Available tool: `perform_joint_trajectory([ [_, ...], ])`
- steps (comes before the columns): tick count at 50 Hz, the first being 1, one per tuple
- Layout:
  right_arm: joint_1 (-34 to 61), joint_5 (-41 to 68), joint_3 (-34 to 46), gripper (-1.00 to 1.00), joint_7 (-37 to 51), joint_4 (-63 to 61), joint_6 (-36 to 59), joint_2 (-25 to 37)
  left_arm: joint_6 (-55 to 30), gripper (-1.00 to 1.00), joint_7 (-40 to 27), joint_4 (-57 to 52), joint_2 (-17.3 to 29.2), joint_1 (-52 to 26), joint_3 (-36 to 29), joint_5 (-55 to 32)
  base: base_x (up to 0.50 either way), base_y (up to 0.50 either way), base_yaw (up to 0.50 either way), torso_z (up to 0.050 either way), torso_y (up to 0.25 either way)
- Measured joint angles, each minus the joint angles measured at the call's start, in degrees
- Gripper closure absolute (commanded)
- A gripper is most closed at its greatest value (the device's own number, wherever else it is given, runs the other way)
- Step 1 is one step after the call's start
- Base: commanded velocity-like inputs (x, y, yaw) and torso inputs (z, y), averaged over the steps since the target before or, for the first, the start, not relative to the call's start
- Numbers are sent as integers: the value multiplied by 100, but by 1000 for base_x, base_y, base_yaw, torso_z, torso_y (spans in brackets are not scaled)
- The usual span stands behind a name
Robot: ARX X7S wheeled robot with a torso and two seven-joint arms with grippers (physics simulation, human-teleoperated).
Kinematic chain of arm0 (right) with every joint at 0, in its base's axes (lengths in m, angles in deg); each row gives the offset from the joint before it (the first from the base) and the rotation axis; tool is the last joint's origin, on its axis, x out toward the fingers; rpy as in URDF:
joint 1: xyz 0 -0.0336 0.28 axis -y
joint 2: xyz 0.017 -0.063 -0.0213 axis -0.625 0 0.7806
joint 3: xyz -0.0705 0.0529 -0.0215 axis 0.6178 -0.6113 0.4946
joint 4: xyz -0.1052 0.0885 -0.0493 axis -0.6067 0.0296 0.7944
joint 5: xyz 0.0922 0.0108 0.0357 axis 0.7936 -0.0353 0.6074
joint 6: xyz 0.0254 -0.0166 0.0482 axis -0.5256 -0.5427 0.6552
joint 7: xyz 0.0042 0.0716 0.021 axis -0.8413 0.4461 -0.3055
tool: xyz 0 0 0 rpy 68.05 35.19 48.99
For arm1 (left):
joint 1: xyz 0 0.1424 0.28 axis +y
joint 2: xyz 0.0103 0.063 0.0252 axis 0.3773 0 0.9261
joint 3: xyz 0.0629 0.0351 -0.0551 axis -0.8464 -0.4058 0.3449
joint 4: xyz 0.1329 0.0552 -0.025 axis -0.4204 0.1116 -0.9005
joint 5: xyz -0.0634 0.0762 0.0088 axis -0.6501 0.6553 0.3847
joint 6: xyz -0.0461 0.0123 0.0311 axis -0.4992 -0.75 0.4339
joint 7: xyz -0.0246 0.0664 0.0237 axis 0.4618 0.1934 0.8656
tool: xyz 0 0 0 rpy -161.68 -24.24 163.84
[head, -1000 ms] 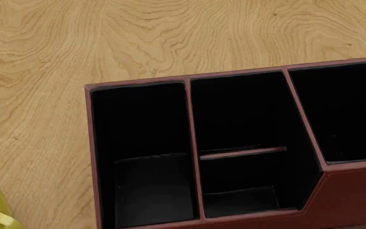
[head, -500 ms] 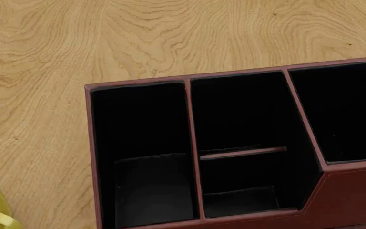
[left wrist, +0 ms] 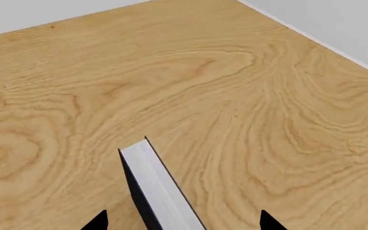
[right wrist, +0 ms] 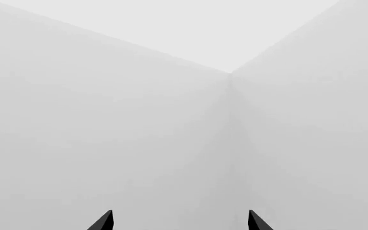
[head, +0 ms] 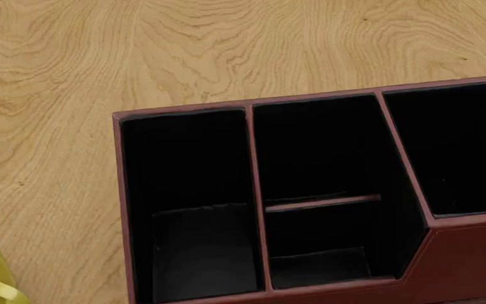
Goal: Pick up the book and place it in the back compartment of the caddy.
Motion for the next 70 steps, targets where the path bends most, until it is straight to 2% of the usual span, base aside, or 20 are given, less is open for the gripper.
perform_joint_trajectory([
  [44, -103, -19, -43, -100, 84, -30, -12, 63, 1193, -100, 479, 2212, 206, -373, -338, 600, 0, 0, 0, 0, 0],
  [70, -142, -42, -26, -100, 101, -11, -72, 90, 1637, -100, 748, 3030, 232, -424, -477, 743, 0, 0, 0, 0, 0],
])
